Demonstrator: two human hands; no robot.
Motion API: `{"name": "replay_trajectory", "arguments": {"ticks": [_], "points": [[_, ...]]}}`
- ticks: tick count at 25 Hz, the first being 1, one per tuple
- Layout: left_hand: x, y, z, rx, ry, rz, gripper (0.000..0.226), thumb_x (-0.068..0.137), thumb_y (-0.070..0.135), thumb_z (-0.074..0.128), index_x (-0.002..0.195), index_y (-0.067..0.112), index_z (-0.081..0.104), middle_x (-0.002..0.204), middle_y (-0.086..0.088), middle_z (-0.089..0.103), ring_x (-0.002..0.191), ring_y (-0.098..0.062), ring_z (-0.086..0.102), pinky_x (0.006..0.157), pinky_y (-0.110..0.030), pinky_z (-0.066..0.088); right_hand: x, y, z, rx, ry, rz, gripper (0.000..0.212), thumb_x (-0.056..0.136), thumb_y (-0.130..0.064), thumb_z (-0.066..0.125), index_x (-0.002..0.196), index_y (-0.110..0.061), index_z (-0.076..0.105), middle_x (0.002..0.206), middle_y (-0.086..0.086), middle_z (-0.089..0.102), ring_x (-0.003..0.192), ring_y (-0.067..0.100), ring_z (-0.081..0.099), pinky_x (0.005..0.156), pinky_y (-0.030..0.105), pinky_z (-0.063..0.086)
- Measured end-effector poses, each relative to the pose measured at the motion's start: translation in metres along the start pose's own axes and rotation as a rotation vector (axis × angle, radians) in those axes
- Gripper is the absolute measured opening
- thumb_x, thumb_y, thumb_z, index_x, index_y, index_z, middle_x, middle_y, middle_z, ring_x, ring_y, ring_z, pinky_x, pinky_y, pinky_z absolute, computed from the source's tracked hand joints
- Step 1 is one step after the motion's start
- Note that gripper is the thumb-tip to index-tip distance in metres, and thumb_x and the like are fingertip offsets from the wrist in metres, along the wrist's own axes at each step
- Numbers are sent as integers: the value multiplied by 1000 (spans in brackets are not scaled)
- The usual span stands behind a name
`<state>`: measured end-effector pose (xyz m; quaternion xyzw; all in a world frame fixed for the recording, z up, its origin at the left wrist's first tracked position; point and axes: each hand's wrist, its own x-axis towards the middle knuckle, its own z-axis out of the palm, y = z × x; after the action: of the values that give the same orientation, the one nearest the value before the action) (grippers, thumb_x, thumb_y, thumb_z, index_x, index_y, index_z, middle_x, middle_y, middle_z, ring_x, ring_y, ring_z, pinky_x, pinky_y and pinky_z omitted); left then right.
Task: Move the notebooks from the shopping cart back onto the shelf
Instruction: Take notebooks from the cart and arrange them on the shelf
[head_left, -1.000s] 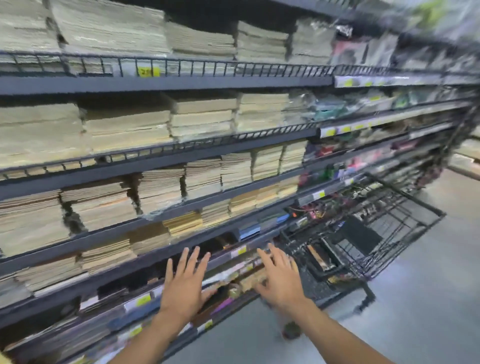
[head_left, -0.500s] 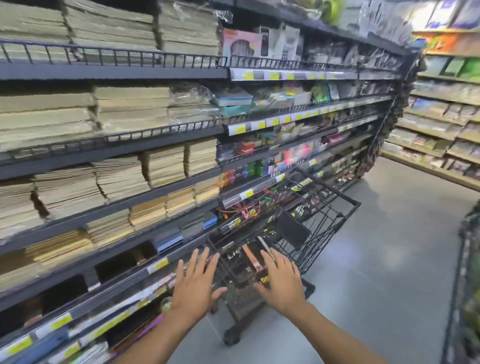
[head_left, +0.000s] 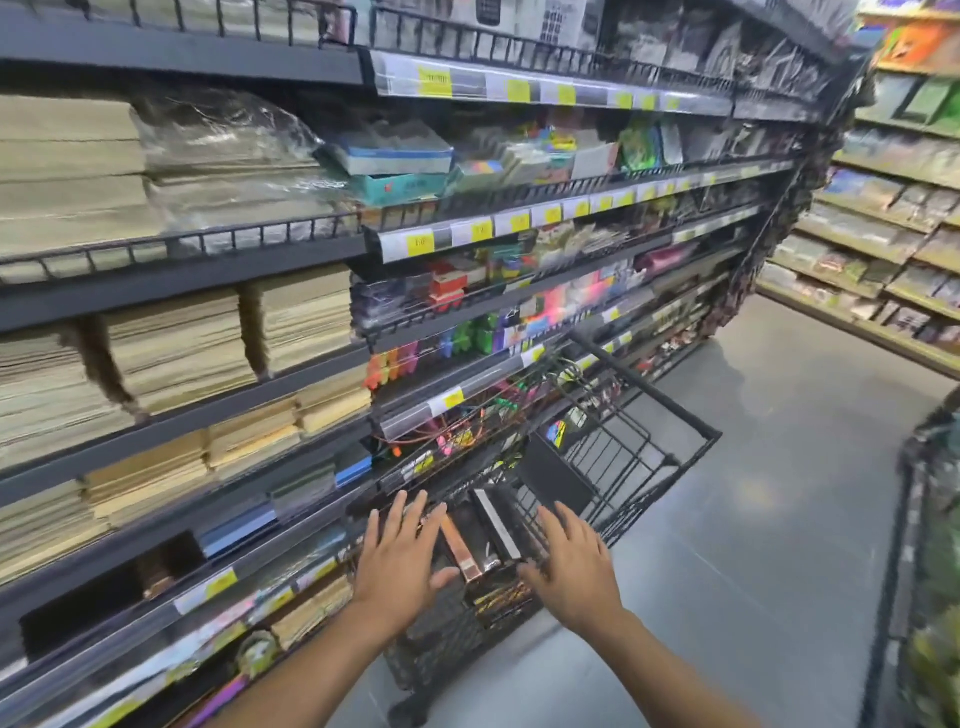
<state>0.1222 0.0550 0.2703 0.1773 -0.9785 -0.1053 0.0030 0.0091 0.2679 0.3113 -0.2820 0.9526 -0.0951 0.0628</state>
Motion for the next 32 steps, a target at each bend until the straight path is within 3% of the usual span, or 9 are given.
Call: {"name": "replay_trajectory", "arguments": {"ticks": [11,15,18,22,25,28,32], "points": [[142,-16,48,-127,-182,-132,90,91,68,50,161,26,12,170,-5,1,156,-28,-2,120,-50,-3,177,44,26,-39,-213,-5,82,87,-58,57,157,-30,25,163,3,27,148,26,29,119,44,29],[166,-19,79,-193,-250,-293,87,93,66,49,160,22,16,166,-7,20,153,-29,19,121,-49,21,231,64,55,-86,-339,-100,76,89,-53,56,154,-25,29,159,5,32,143,29,35,113,46,37],[184,-15,111,-287,-323,-465,85,92,65,51,159,26,16,159,-7,34,139,-28,44,111,-46,42,266,77,85,-106,-423,-186,71,87,-53,57,149,-30,34,149,4,41,135,29,43,106,44,44],[204,-10,168,-458,-386,-668,84,90,63,55,158,40,11,162,-12,32,142,-39,39,111,-60,40,307,96,138,-113,-567,-289,71,89,-52,58,152,-38,31,149,3,38,136,28,41,106,43,43],[218,-9,216,-664,-409,-773,85,89,58,61,158,38,15,163,-14,29,125,-45,56,102,-65,46,330,104,176,-80,-639,-300,73,94,-49,56,158,-36,23,158,10,30,144,30,32,113,41,34],[240,-6,258,-713,-386,-893,85,90,56,63,158,24,23,157,-14,38,126,-34,57,106,-52,49,344,114,216,-14,-687,-291,75,97,-49,56,160,-34,17,164,15,22,150,34,24,120,41,28],[268,-12,329,-814,-474,-1112,114,80,80,55,161,16,7,166,-16,17,137,-37,48,106,-35,47,356,130,273,15,-697,-285,76,94,-48,59,158,-37,19,163,15,24,148,38,26,119,46,30]]}}
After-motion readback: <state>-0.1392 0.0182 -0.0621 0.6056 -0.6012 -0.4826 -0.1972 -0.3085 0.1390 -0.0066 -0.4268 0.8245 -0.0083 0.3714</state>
